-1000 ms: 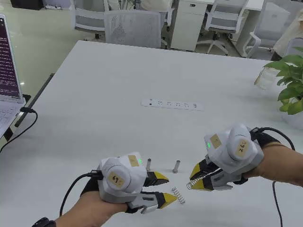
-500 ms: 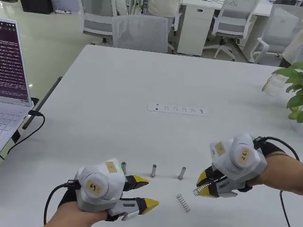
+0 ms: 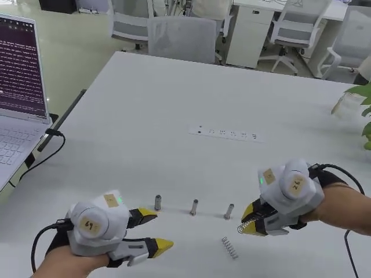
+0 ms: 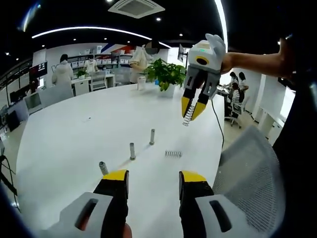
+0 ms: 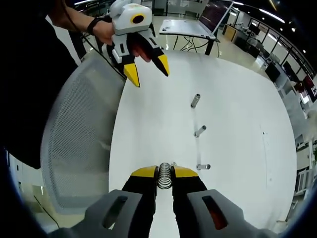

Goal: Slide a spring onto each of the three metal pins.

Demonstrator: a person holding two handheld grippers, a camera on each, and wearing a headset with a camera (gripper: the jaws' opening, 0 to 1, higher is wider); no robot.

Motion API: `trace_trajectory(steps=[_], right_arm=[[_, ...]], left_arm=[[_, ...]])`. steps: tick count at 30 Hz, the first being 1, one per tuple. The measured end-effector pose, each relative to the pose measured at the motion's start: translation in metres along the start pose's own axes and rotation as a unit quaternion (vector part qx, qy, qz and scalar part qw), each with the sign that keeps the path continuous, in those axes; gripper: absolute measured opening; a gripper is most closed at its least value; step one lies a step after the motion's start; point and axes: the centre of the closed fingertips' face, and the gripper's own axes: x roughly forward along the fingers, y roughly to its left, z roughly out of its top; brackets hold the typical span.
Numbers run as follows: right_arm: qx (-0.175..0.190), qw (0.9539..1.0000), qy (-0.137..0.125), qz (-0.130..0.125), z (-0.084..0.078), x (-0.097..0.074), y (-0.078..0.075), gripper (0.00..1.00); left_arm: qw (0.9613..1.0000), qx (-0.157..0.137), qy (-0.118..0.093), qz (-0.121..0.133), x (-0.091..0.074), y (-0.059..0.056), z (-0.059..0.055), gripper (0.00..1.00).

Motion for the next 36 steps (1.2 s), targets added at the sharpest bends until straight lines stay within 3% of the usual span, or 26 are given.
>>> trace_trajectory(steps=[7, 18, 21, 36], right_arm=[[0.003, 1.0, 0.001, 0.005, 0.004, 0.006, -0.007, 0.08], [0.006, 0.9999, 0.006, 0.007, 0.012, 0.019, -0.022, 0.08], [0.005, 0.9999, 0.009, 0.006, 0.014, 0.023, -0.029, 0.08], [-0.007, 0.9996, 0.025, 0.008, 0.029, 0.04, -0.062, 0.08]], left_arm=[[0.9995, -0.015, 0.002, 0.028, -0.016, 0.016, -0.009, 0.39], [0.9979, -0.037, 0.001, 0.054, -0.034, 0.027, -0.017, 0.47], [0.9973, -0.044, 0.003, 0.059, -0.037, 0.029, -0.019, 0.51], [0.9948, -0.067, 0.0, 0.077, -0.049, 0.036, -0.029, 0.53]])
